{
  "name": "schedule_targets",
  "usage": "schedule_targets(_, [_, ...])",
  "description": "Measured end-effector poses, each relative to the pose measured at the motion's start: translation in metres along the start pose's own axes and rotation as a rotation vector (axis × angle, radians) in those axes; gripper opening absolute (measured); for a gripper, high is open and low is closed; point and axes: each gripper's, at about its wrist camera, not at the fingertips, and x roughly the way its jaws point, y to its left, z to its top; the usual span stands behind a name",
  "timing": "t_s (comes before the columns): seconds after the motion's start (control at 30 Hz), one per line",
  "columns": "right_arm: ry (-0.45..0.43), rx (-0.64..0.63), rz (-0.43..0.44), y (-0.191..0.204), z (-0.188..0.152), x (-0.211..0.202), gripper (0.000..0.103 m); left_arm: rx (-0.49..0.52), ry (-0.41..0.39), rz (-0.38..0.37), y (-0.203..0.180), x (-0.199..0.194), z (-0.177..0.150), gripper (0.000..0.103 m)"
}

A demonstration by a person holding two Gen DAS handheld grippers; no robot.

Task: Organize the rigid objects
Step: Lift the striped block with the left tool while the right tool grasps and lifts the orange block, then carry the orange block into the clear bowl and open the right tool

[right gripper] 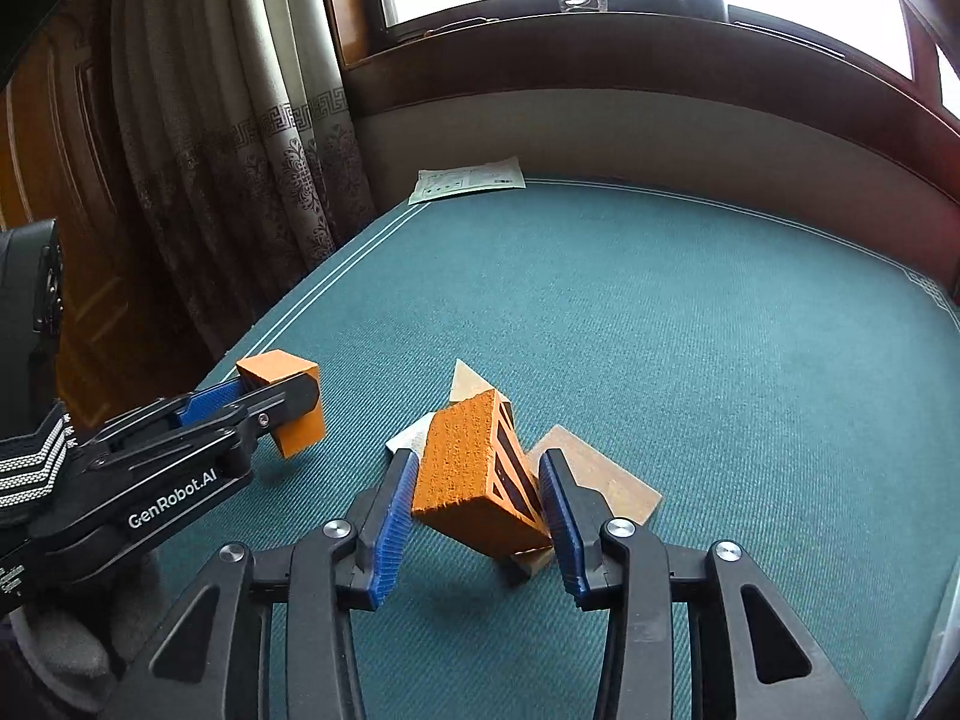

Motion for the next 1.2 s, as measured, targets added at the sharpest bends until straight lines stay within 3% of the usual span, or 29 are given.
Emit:
schedule_targets(0.47, [-0.036, 0.108, -0.005, -0.014, -0.042, -0.058, 0.044, 0.042, -0.025, -0.047, -0.018, -0.011, -0.005, 0.035])
schedule_targets(1.2, [-0.085, 0.277, -0.120, -0.066, -0.080, -0.109, 0.044, 0.101, -0.015, -0.063, -0.041, -0.015, -0.018, 0.035])
